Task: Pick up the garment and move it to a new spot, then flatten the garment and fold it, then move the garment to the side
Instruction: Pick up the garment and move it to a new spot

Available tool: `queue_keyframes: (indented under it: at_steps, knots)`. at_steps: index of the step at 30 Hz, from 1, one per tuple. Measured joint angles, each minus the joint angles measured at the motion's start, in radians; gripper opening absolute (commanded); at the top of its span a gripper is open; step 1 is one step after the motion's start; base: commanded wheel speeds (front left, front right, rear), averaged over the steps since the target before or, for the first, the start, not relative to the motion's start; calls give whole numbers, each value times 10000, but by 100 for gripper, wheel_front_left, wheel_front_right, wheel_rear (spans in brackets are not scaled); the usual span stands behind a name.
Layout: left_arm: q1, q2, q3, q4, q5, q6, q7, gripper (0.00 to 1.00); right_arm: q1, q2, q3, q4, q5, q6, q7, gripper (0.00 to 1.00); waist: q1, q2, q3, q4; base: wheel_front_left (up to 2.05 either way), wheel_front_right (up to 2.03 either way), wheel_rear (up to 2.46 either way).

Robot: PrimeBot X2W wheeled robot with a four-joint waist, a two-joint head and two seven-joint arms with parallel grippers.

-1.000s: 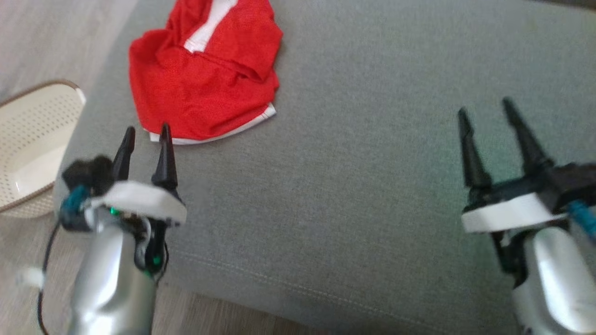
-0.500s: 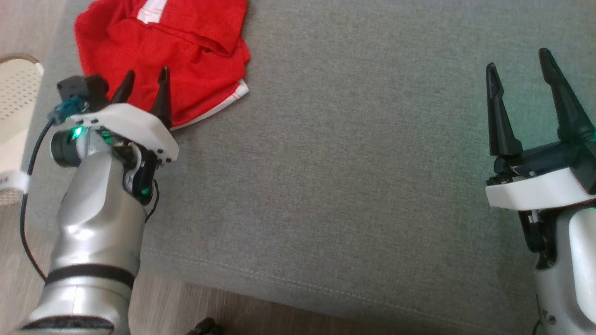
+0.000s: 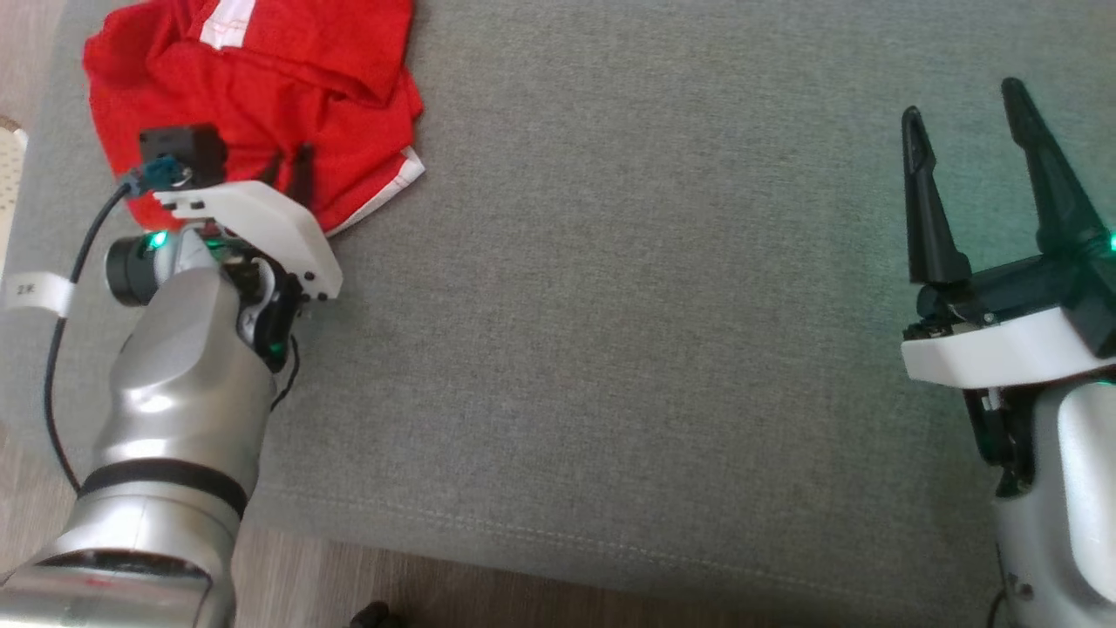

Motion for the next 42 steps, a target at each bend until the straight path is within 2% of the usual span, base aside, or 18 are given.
queue_keyframes:
  at_steps: [4, 9, 15, 21, 27, 34, 42]
  knots:
    - [12, 159, -412, 38, -203, -27, -468, 0, 1, 134, -6, 224, 0, 0, -142, 100, 0, 0, -190, -97, 0, 0, 0]
    - [13, 487, -385, -209, -343, -71, -1181, 0, 11, 322, -8, 617, 4, 0, -422, 100, 0, 0, -628, -194, 0, 0, 0]
    - [127, 694, -211, -1388, -336, -67, -1294, 0, 41, 604, 15, 1089, 100, 0, -757, 100, 0, 0, -1233, -331, 0, 0, 0]
    - [715, 828, -130, -3223, -113, -17, -1306, 0, 54, 859, 84, 1590, 213, 0, -1149, 100, 0, 0, -1848, -730, 0, 0, 0]
    - [922, 663, -468, -4518, -52, 15, -1181, 0, 53, 943, 115, 1912, 389, 0, -1390, 100, 0, 0, -2141, -1396, 0, 0, 0]
    - [914, 58, -1080, -5983, -27, 157, -416, 0, 47, 1037, 123, 2136, 533, 0, -1624, 100, 0, 0, -2197, -2315, 0, 0, 0]
    - [911, -602, -2261, -6094, 44, 470, 2, 0, 15, 1051, 326, 2286, 1022, 0, -1718, 100, 0, 0, -1974, -3392, 0, 0, 0]
